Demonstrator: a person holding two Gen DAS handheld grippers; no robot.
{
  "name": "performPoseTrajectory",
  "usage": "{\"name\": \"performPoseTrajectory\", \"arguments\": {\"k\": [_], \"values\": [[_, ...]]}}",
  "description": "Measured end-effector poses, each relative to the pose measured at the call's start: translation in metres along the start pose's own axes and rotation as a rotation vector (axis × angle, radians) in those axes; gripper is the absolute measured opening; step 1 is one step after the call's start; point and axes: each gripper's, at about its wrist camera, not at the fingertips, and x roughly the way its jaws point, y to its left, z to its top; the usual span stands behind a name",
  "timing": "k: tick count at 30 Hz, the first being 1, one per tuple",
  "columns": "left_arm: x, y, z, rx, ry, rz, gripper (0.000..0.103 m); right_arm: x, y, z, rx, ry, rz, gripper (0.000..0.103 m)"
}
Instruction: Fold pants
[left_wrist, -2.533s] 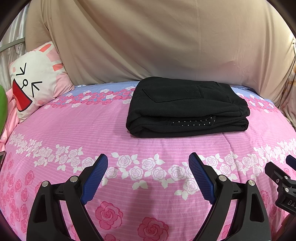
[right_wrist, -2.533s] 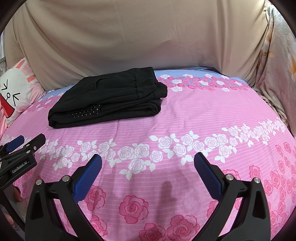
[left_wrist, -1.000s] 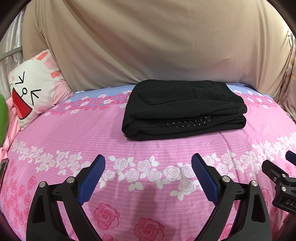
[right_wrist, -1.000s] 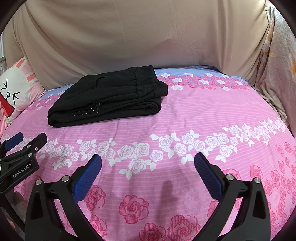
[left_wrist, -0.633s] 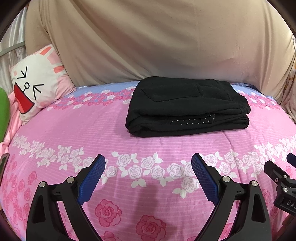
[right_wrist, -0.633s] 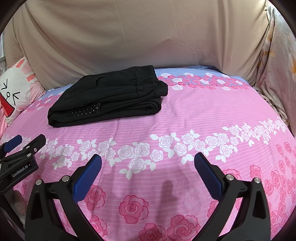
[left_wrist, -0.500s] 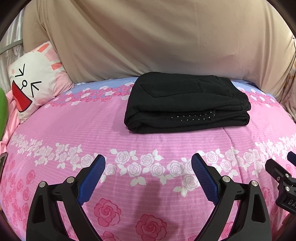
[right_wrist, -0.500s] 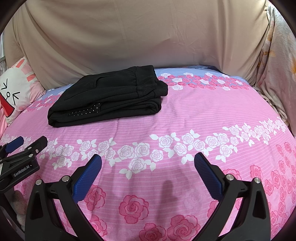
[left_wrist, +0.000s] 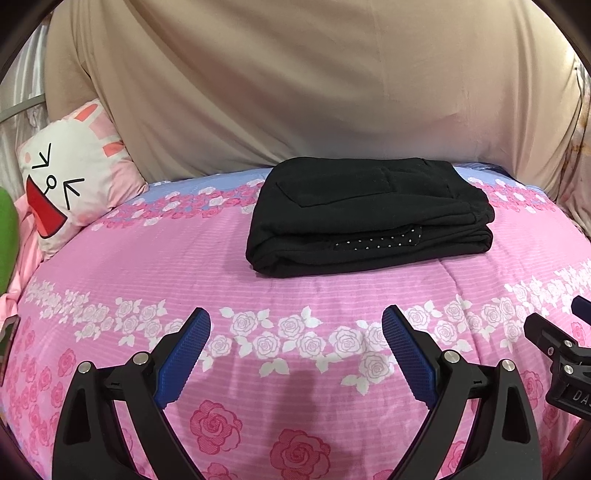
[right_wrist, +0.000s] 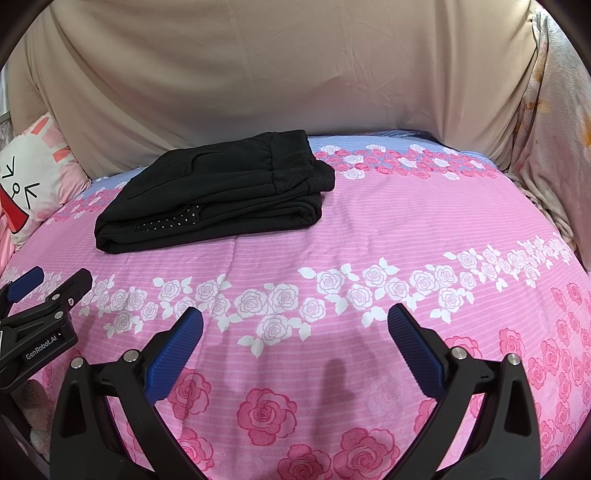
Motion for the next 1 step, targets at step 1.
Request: {"name": "performPoseTrajectory", "arguments": {"k": [1], "values": [[-0.0003, -0.0001, -0.0001, -0.001, 0.001, -0.002, 0.092, -0.0001, 0.0001, -0.0001, 0.000, 0.000, -0.001, 0.098]]}}
